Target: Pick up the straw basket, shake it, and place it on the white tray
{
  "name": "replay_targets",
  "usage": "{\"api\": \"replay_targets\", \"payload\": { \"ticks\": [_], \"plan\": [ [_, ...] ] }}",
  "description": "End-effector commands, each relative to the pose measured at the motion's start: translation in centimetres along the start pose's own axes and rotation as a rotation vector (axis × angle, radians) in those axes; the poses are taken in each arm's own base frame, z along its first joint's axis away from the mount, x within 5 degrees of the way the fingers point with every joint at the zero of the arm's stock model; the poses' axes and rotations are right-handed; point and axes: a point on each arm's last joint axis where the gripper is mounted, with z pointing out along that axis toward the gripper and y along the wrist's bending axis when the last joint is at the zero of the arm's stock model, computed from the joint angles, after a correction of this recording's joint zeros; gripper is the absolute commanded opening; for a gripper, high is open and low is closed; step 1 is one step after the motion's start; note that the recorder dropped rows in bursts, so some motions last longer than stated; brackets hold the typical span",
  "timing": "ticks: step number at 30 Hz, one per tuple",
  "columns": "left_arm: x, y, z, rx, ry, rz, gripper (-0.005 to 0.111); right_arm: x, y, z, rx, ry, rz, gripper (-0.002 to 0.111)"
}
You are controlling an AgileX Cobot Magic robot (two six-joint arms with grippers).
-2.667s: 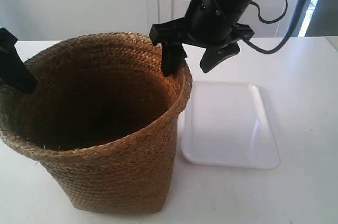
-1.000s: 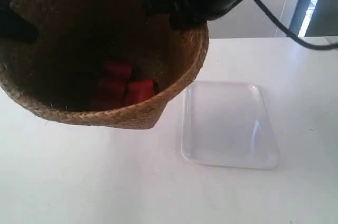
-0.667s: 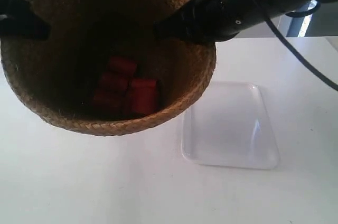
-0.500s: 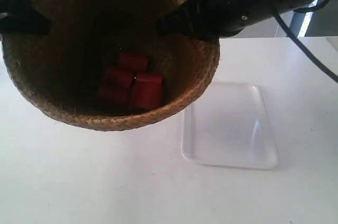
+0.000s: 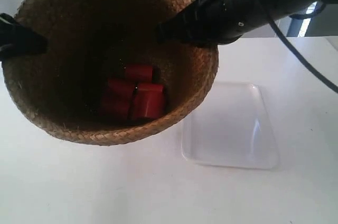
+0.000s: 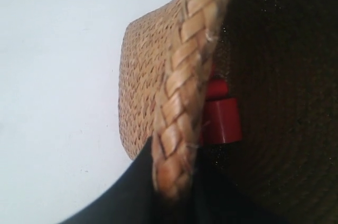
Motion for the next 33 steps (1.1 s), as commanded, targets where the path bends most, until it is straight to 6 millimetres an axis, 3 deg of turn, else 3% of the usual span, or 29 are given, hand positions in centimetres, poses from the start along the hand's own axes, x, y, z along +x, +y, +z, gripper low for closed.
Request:
{"api": "replay_targets", "payload": {
  "ticks": [1,7,15,21,23,24,25,27,29,31,33],
  "plan": [
    [0.2,0.0,-0.3,-0.017,-0.015,0.046,0.000,0.8,0.2,1.2,-0.006,-0.032,-0.054,0.000],
    [0.4,0.2,-0.3,-0.034,0.016,0.090,0.000,1.9,0.1,1.9,-0.001,0.012,-0.030,0.000],
    [0.0,0.2,-0.2,-0.029,-0.029,0.008,0.000,1.8,0.2,1.8,-0.019,-0.004,-0.002,0.000],
    [0.1,0.2,-0.2,-0.031,-0.024,0.072,0.000,2.7,0.2,3.6,-0.010,0.082,-0.002,0.000],
    [-1.2,-1.7,-2.8,0.054,0.007,0.106,0.000,0.5,0.7,-0.5,-0.046,0.090,0.007,0.000],
    [-2.5,-3.3,-5.9,0.103,-0.033,0.169,0.000,-0.6,1.5,-4.5,-0.112,0.032,-0.044,0.000],
    [-2.6,-3.7,-7.0,0.090,-0.086,0.192,0.000,-1.0,2.0,-6.0,-0.145,-0.066,-0.069,0.000],
    [-1.3,-2.0,-4.8,0.012,-0.113,0.116,0.000,0.5,2.0,-3.2,-0.127,-0.150,-0.087,0.000],
    [0.1,-1.3,-2.9,0.022,0.016,0.074,0.000,2.5,1.1,0.6,-0.082,0.056,-0.058,0.000],
    [0.2,-1.2,-2.6,0.023,0.031,0.070,0.000,3.0,1.0,1.6,-0.082,0.115,-0.033,0.000],
    [-0.3,-1.2,-2.8,0.008,-0.015,0.061,0.000,2.9,1.1,1.1,-0.091,0.094,-0.024,0.000]
  ]
}}
